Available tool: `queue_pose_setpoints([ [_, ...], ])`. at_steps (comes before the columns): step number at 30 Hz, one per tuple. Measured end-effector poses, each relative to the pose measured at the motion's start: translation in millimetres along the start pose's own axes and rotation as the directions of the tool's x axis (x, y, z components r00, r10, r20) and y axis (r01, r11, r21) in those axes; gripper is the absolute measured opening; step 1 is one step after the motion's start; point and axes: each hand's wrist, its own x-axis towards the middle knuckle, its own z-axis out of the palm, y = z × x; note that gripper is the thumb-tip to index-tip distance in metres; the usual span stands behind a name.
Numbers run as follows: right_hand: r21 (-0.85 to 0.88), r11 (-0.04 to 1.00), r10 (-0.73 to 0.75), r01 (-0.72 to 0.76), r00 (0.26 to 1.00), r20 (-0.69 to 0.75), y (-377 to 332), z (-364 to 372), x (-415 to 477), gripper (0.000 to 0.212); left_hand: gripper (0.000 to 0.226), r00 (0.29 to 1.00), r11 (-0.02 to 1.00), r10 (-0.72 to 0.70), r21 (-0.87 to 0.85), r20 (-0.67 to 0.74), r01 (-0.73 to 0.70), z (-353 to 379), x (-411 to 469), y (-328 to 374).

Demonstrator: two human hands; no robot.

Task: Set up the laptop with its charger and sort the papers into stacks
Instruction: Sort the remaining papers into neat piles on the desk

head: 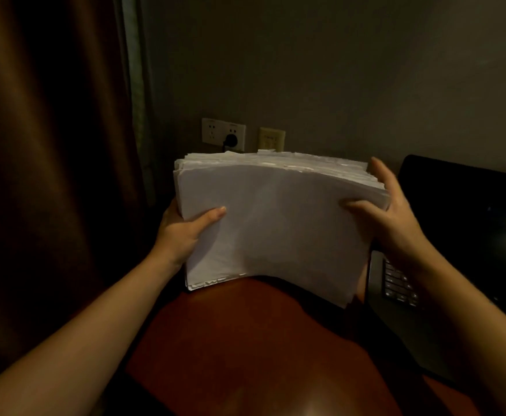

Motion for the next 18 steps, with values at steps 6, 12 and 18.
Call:
queue_pose_setpoints([
  [6,-0.548,0.832,0.29,-0.086,0.909,0.298,-72.6,-25.0,33.1,0.103,0.073,0.999,1.0,-0.001,0.006,0.039,0.001,-3.1,6.8,0.5],
  [12,-0.692,0.633,0.578,-0.346,0.806,0.126,-96.0,-8.5,54.9,0.091,0.084,0.998,1.0,0.001,-0.009,0.069,0.0,-5.3,9.1,-0.7],
  [18,-0.818,0.568,0.271,0.084,0.92,0.282,-106.6,34.4,75.1,0.101,0.077,0.996,0.998,-0.027,-0.052,0.09,0.031,-6.8,12.2,-3.4],
])
